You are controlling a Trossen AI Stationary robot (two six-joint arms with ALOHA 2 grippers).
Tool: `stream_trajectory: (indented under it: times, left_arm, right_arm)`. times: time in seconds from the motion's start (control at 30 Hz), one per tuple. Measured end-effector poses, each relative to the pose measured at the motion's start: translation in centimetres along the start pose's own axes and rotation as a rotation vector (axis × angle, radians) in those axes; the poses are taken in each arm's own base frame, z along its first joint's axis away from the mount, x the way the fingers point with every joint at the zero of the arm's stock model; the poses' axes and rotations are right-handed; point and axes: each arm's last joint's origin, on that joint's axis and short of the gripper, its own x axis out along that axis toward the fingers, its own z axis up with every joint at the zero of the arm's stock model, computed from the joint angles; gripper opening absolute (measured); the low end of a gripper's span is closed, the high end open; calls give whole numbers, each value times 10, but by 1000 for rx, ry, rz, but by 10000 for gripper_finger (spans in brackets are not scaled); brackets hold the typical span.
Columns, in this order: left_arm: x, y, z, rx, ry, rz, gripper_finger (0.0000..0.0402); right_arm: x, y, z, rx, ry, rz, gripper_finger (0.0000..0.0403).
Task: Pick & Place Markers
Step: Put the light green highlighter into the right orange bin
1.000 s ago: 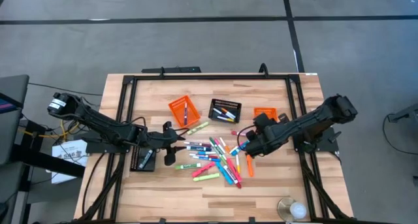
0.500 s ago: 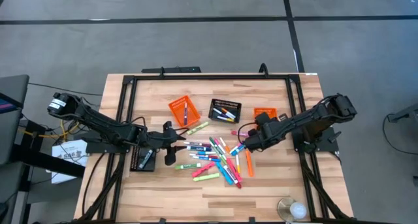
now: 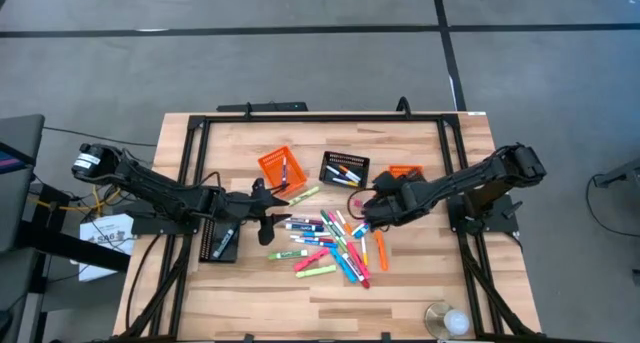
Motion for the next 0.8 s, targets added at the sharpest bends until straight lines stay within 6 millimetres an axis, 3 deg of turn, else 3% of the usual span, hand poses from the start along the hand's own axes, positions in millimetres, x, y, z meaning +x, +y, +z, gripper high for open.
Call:
stream_trajectory:
  times: [0.2,0.4,0.6,0.8]
  left_arm:
    - [3,-2,-3,-22,7,-3,167]
    - [25,-6,-21,-32,66,13,167]
    - [46,-5,-40,16,90,73,167]
    - [55,12,-47,62,125,197,167]
  right_arm:
    - [-9,30,22,-117,-169,283,194]
    - [-12,57,35,-282,-339,525,179]
    - [0,67,33,-366,-325,550,170]
    - [17,72,34,-381,-270,532,169]
